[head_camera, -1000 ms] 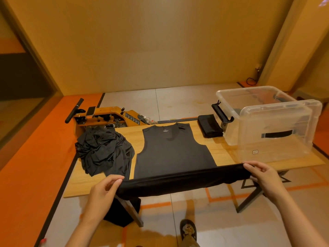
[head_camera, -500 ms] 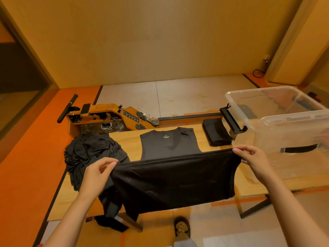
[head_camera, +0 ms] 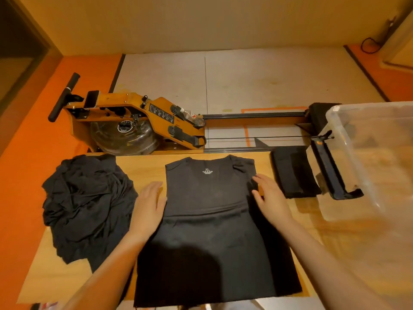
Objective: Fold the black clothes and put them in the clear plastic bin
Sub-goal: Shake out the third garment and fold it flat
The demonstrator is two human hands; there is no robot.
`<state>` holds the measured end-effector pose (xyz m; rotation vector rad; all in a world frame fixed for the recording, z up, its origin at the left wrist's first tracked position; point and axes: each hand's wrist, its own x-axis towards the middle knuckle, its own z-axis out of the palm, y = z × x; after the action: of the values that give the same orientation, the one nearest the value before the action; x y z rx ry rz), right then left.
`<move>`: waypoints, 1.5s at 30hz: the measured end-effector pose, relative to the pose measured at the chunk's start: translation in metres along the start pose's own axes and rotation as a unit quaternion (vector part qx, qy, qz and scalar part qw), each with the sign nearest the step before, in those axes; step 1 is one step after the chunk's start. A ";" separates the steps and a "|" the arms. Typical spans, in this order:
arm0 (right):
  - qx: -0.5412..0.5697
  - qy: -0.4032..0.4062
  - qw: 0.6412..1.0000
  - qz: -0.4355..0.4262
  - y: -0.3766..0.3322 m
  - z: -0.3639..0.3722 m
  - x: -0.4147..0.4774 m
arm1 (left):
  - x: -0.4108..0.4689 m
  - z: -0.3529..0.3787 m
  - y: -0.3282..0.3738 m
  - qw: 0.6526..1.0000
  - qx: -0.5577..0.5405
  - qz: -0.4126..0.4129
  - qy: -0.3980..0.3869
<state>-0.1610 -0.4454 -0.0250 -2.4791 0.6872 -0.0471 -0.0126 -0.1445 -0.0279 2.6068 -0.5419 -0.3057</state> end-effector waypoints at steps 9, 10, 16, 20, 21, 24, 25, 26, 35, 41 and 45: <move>-0.021 0.037 0.998 -0.051 0.001 0.026 0.088 | 0.063 0.064 0.036 0.988 0.113 0.093 -0.044; -0.024 0.040 0.998 -0.051 0.005 0.027 0.098 | 0.067 0.069 0.034 0.987 0.123 0.097 -0.046; -0.029 0.036 0.998 -0.051 0.018 0.028 0.135 | 0.074 0.083 0.013 0.981 0.172 0.078 -0.053; 0.042 0.006 0.999 -0.021 0.024 0.024 0.148 | 0.072 0.084 0.013 0.979 0.177 0.081 -0.054; 0.066 -0.001 0.998 -0.005 0.024 0.021 0.151 | 0.072 0.084 0.014 0.979 0.180 0.080 -0.052; 0.090 -0.011 0.996 0.029 0.025 0.017 0.161 | 0.073 0.085 0.014 0.979 0.182 0.076 -0.046; 0.082 -0.006 0.996 0.033 0.026 0.017 0.164 | 0.073 0.085 0.013 0.979 0.181 0.076 -0.045; 0.073 0.001 0.997 0.035 0.027 0.017 0.165 | 0.072 0.086 0.012 0.980 0.181 0.076 -0.044; -0.018 0.111 0.992 -0.059 0.002 0.025 0.120 | 0.076 0.085 0.018 0.989 0.138 0.051 -0.015; -0.167 -0.002 0.981 -0.097 0.006 0.076 0.055 | 0.095 0.083 0.017 0.986 0.162 0.038 -0.015; -0.218 -0.045 0.971 -0.085 0.009 0.083 0.057 | 0.089 0.082 0.025 0.985 0.166 0.036 -0.011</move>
<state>-0.1014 -0.4369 -0.1064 -2.9349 0.4845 0.1678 0.0345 -0.2347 -0.0986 2.8968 -0.7486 -0.2362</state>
